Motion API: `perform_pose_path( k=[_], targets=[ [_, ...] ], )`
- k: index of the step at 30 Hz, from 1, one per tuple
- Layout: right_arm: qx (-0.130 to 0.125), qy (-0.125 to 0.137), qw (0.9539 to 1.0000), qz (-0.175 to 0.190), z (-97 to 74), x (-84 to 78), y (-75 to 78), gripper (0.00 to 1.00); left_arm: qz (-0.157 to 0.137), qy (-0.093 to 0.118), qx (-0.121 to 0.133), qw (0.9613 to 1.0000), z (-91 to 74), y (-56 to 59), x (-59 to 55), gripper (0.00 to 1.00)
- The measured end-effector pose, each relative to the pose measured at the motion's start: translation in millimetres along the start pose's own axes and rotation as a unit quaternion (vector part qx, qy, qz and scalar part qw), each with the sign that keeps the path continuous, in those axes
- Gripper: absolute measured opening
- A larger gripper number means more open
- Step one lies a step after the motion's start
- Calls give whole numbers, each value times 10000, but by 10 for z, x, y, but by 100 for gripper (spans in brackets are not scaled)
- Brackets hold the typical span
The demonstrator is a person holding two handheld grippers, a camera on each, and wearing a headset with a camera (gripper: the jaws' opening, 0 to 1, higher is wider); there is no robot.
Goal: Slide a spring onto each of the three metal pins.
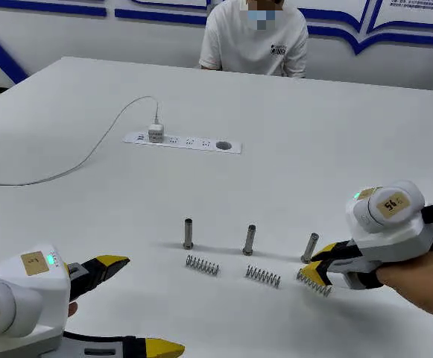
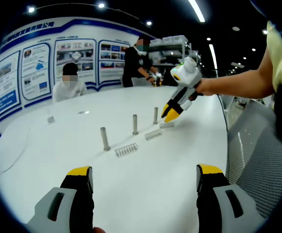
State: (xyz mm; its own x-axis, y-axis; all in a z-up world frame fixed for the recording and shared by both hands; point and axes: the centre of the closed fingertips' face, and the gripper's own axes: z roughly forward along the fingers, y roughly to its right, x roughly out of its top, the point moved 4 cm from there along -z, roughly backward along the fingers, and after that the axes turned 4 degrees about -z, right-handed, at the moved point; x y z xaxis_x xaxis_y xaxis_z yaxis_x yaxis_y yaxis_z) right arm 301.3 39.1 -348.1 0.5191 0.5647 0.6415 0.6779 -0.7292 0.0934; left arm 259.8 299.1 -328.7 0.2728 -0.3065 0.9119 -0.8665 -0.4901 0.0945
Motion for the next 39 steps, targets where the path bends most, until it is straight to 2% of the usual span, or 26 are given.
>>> perform_pose_path(
  k=[17, 39],
  targets=[
    [234, -353, 9989, -199, 135, -44, -20, 17, -50, -18, 33, 10000, 2, -3, -33, 89],
    [424, -581, 9971, -243, 227, -65, -22, 16, -101, -56, 72, 9999, -5, -23, -65, 89]
  ],
)
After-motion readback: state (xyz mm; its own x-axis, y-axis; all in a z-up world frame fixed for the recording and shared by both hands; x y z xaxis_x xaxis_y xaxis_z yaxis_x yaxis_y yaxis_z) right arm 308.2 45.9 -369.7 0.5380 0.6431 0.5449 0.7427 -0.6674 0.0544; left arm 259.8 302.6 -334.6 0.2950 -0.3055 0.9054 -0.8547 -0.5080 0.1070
